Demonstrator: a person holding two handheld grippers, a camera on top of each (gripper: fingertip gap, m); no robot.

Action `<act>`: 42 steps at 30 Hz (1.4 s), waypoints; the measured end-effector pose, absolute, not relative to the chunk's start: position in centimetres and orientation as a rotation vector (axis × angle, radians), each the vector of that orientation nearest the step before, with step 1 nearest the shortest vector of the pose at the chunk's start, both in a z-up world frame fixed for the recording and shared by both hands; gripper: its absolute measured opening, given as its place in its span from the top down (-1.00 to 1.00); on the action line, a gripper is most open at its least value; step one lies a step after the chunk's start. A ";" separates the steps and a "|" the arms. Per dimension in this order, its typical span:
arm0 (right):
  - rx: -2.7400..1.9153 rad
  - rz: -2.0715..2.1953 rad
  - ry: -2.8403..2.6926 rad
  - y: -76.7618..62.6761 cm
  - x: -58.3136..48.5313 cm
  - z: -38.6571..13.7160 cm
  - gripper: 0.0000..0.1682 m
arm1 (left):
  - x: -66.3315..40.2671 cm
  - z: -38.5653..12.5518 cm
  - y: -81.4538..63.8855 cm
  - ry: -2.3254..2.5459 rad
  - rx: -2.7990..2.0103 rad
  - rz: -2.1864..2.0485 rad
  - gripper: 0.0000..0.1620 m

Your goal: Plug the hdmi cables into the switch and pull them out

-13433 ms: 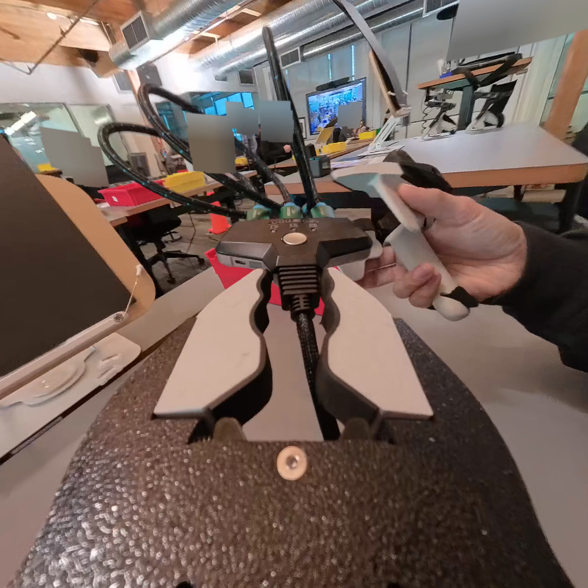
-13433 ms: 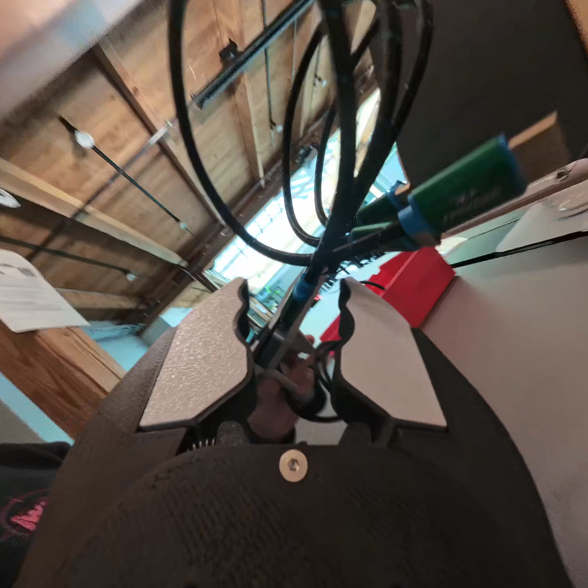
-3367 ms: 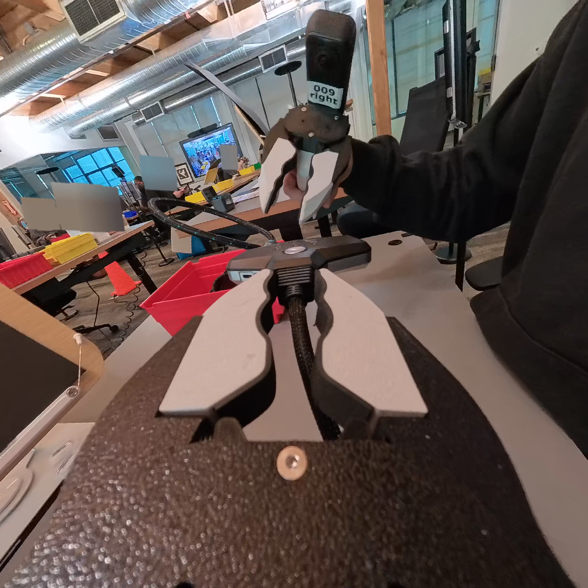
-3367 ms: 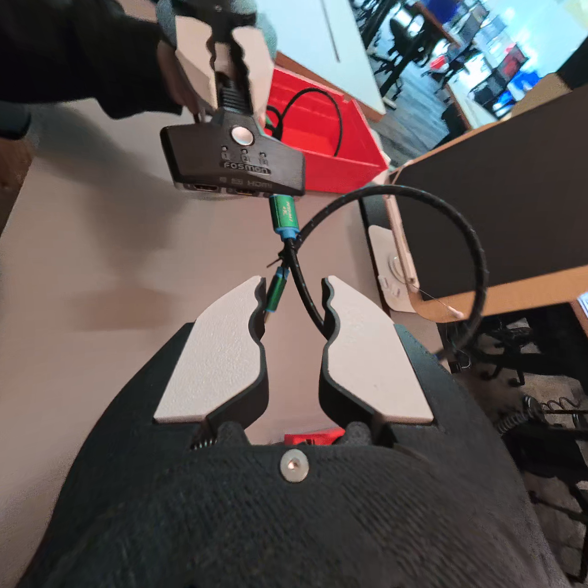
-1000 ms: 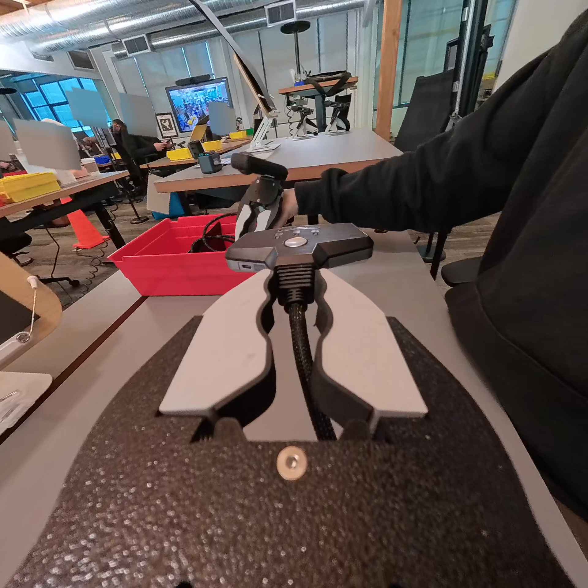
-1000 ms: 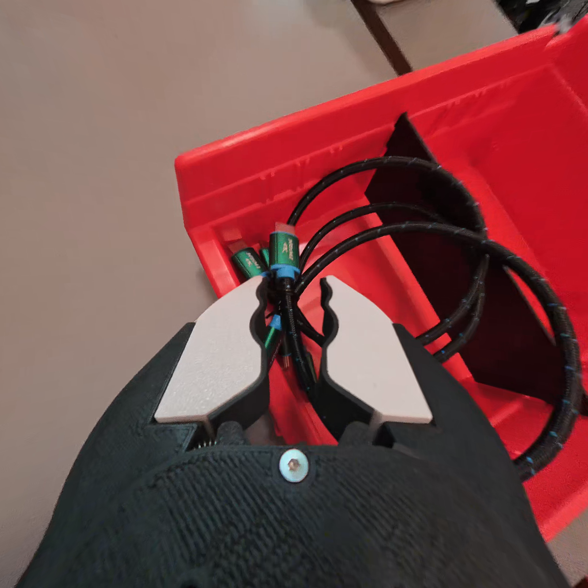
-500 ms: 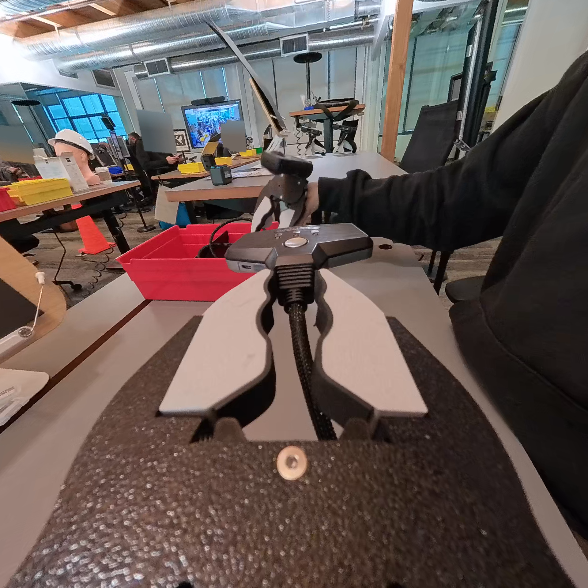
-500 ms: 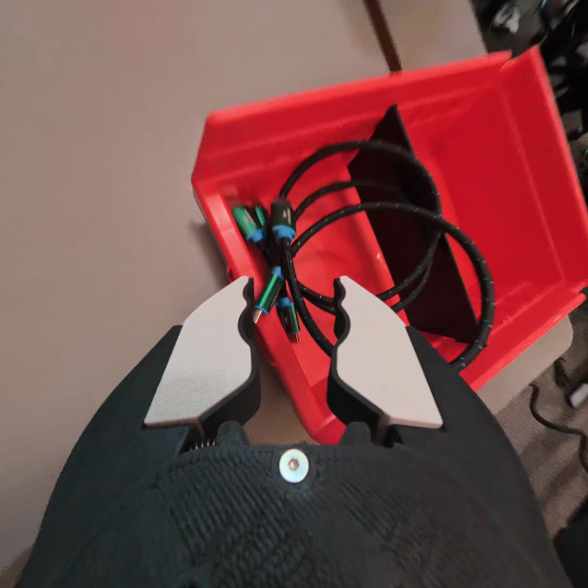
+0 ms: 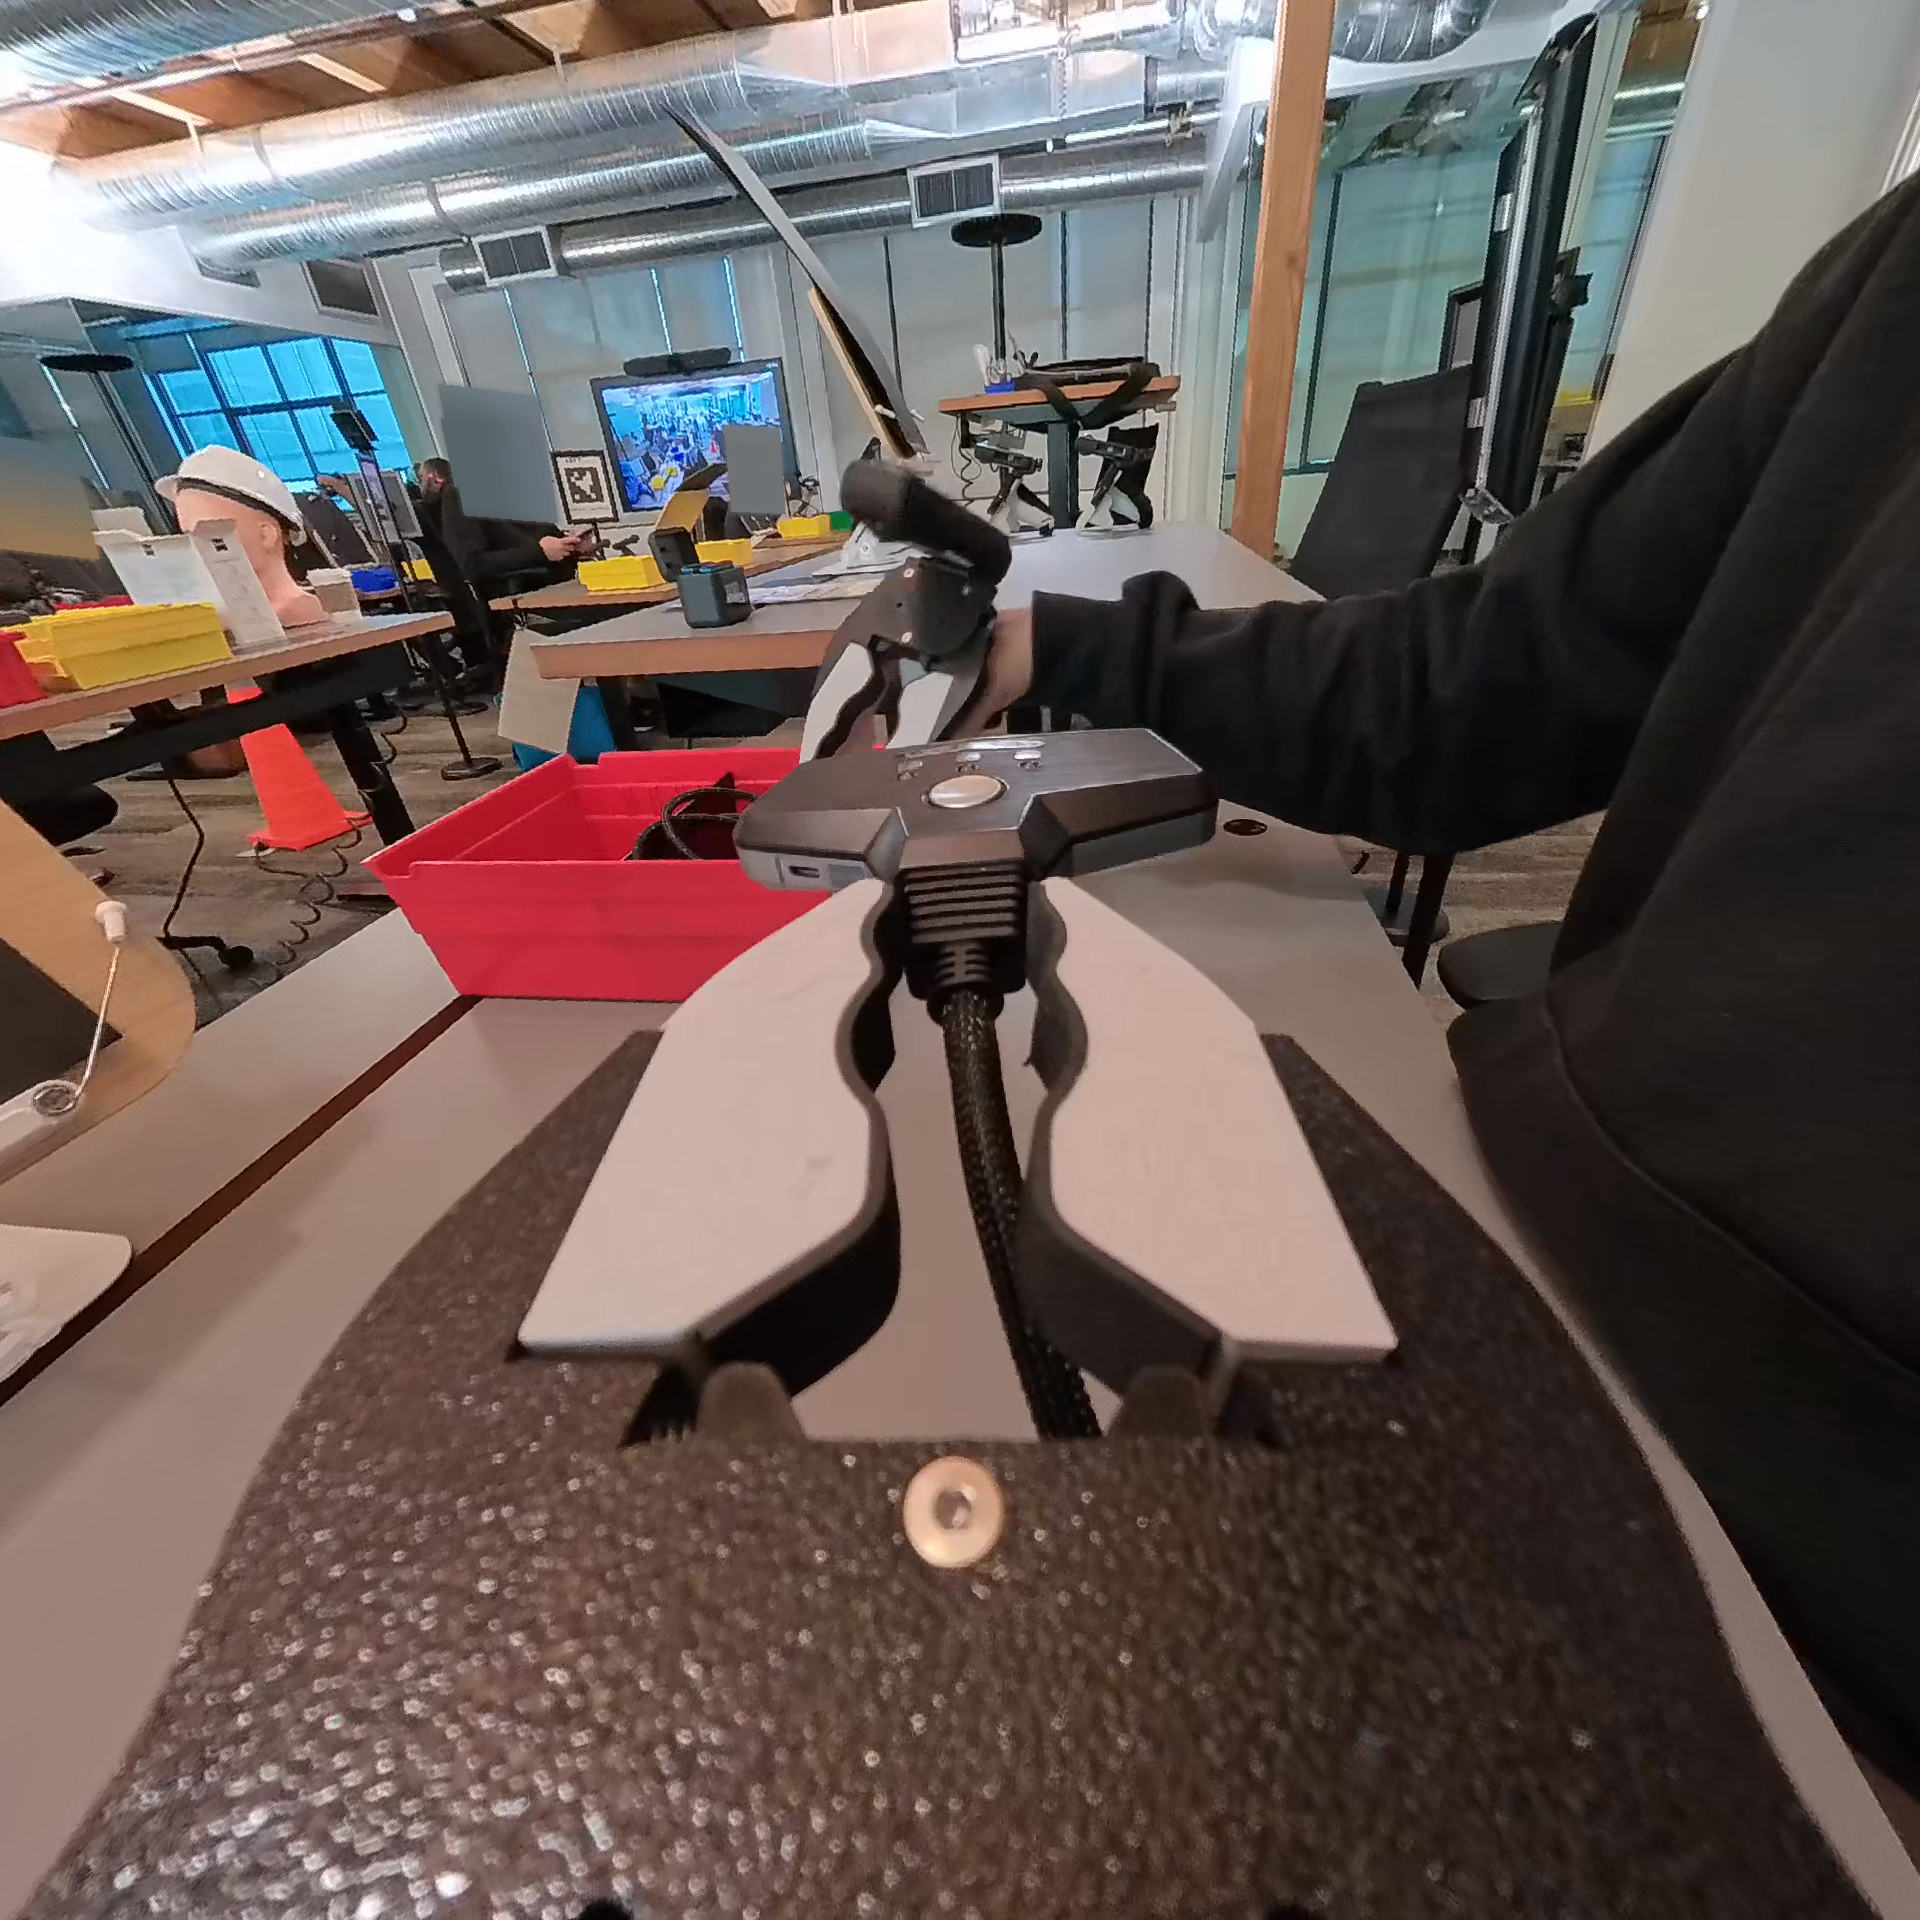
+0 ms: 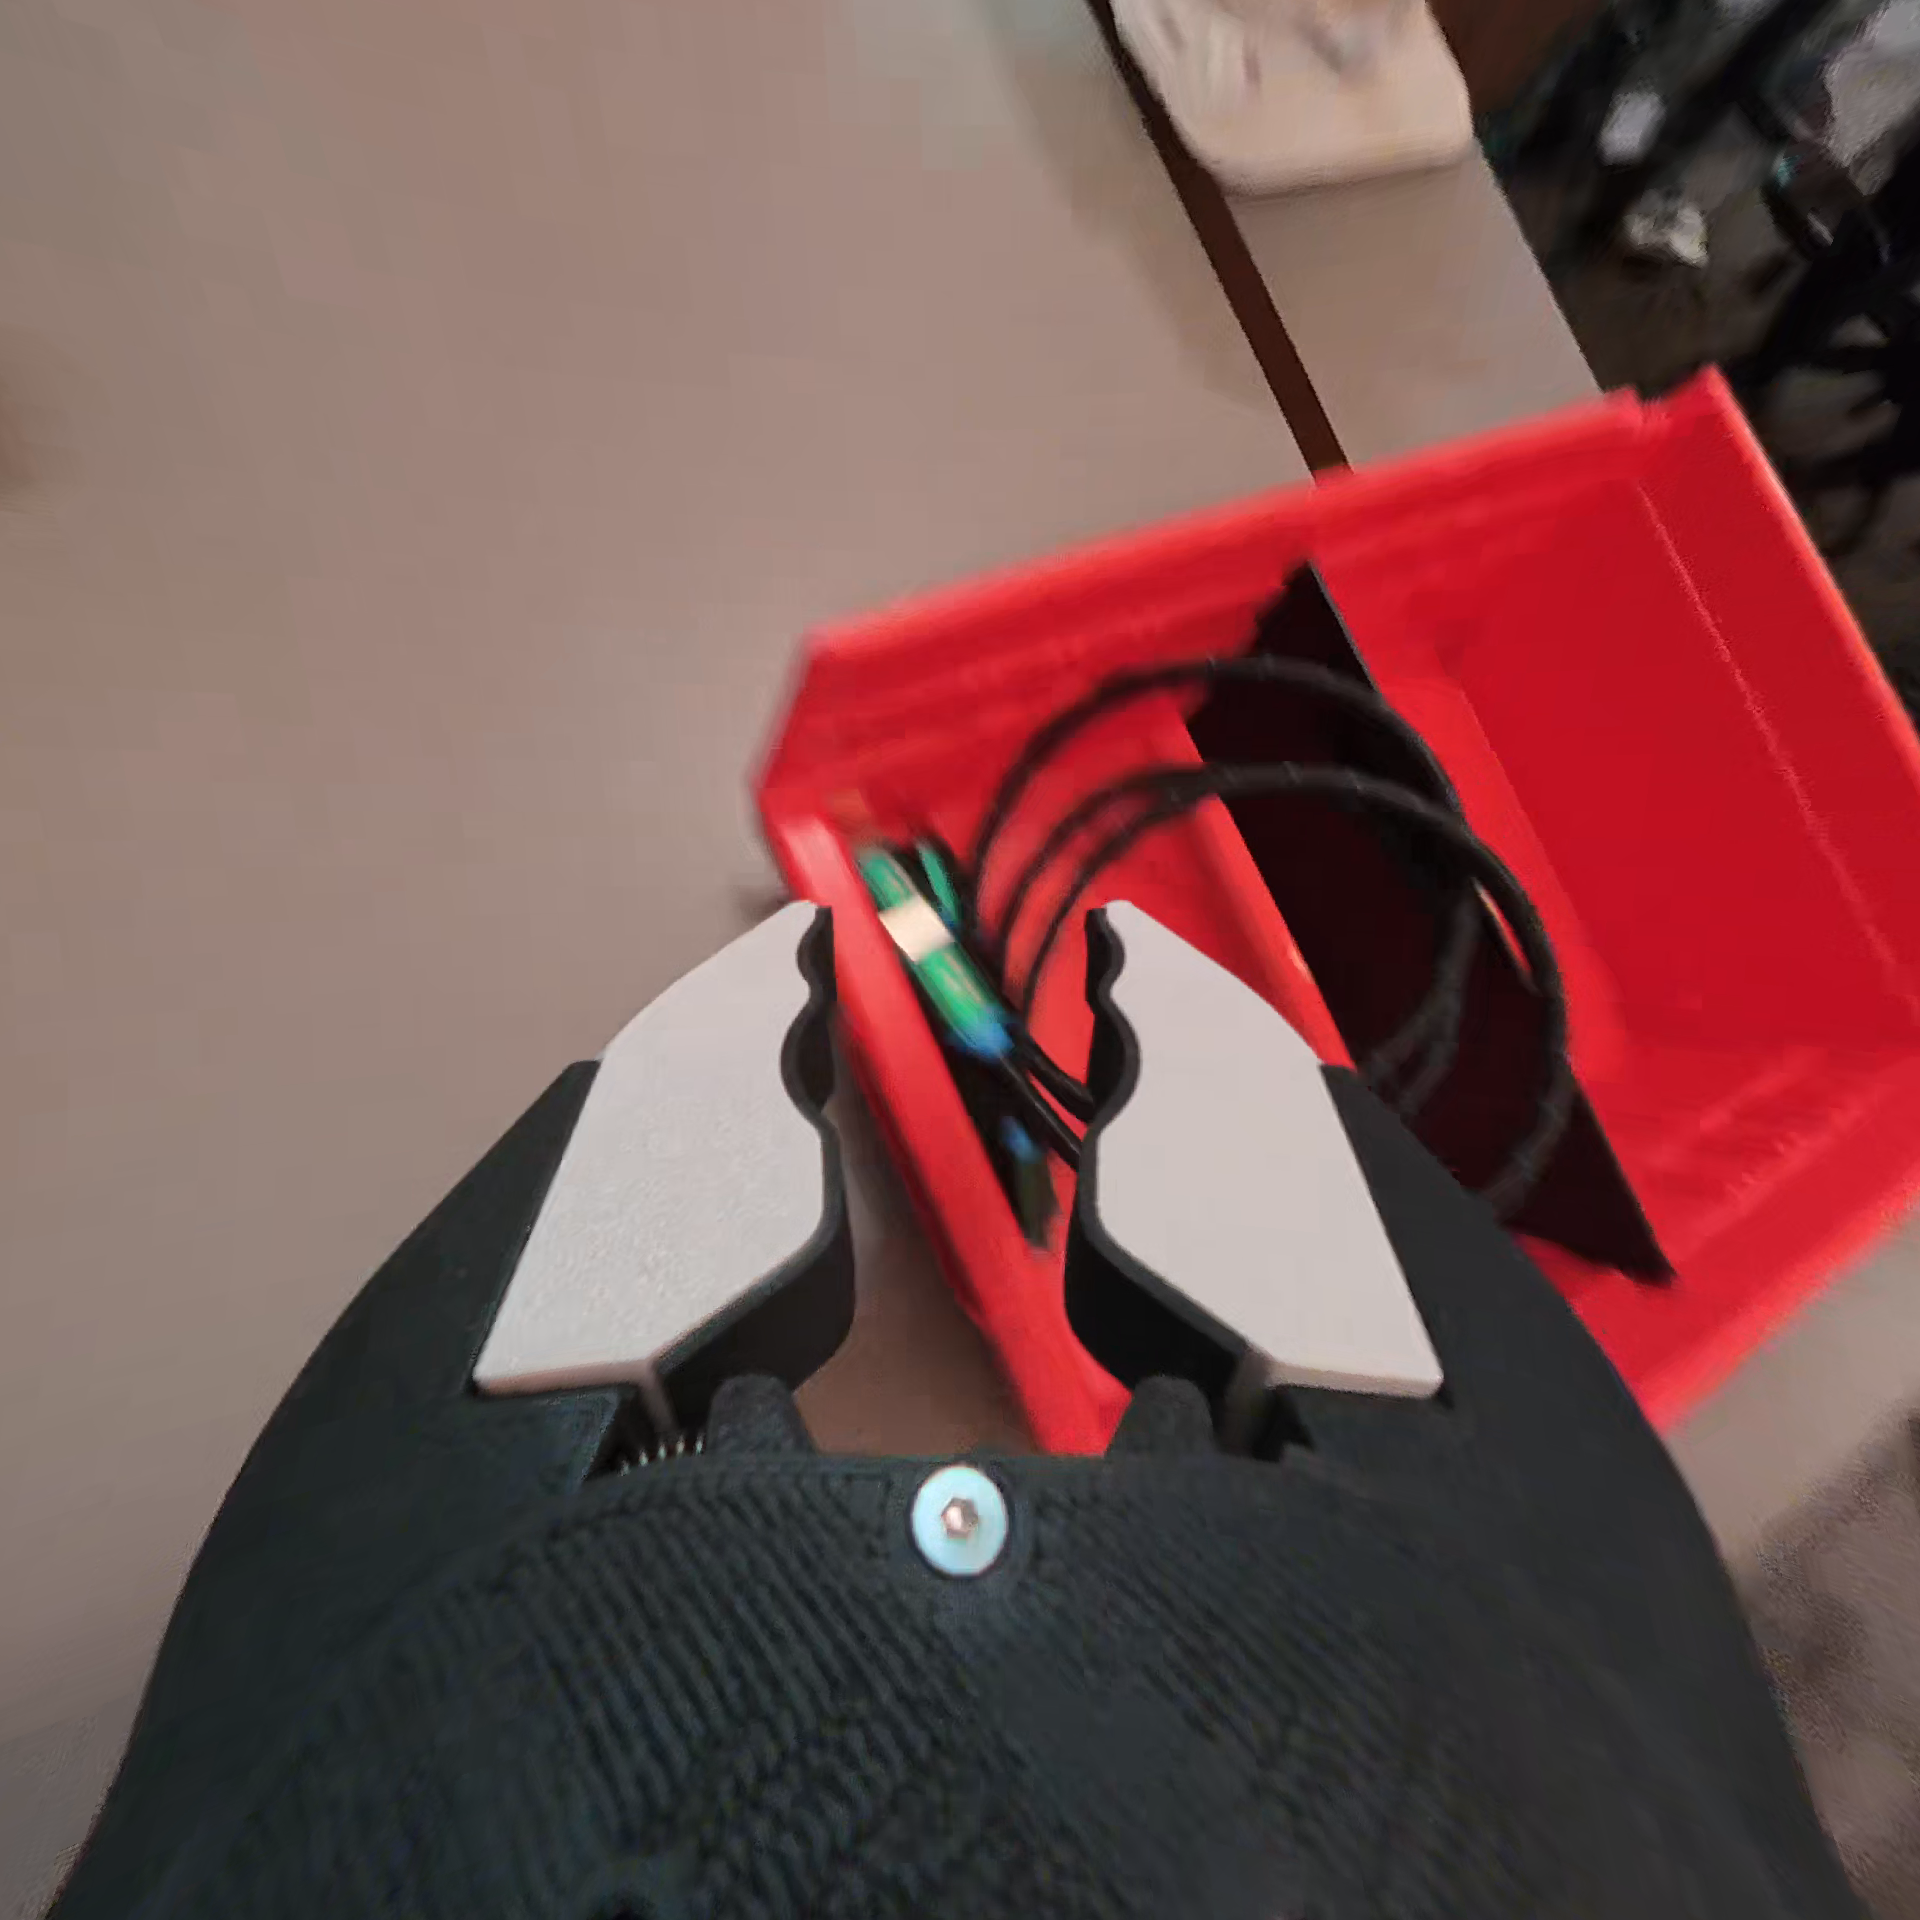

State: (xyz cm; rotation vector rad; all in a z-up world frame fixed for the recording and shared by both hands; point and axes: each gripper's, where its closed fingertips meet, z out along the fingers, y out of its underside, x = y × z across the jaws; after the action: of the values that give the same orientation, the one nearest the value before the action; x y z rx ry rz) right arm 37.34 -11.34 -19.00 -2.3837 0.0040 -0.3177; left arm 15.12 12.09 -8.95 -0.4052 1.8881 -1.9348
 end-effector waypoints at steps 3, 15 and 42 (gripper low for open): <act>-2.059 0.028 0.019 -6.1 31.0 -14.2 0.42 | 15.3 -8.9 11.8 1.888 -0.393 -1.931 0.73; -1.505 1.114 0.235 5.1 16.2 -6.8 0.37 | 15.5 -7.1 8.8 1.909 -0.188 -1.773 0.73; -1.154 0.161 0.205 -8.9 34.5 13.6 0.73 | 16.4 -3.6 13.6 1.475 -0.542 -1.723 0.32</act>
State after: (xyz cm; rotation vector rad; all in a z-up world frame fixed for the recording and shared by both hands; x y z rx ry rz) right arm 34.46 -8.95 13.60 -1.1543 0.2047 0.1614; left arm 16.38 13.60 -3.58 -0.5422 1.4749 -1.7233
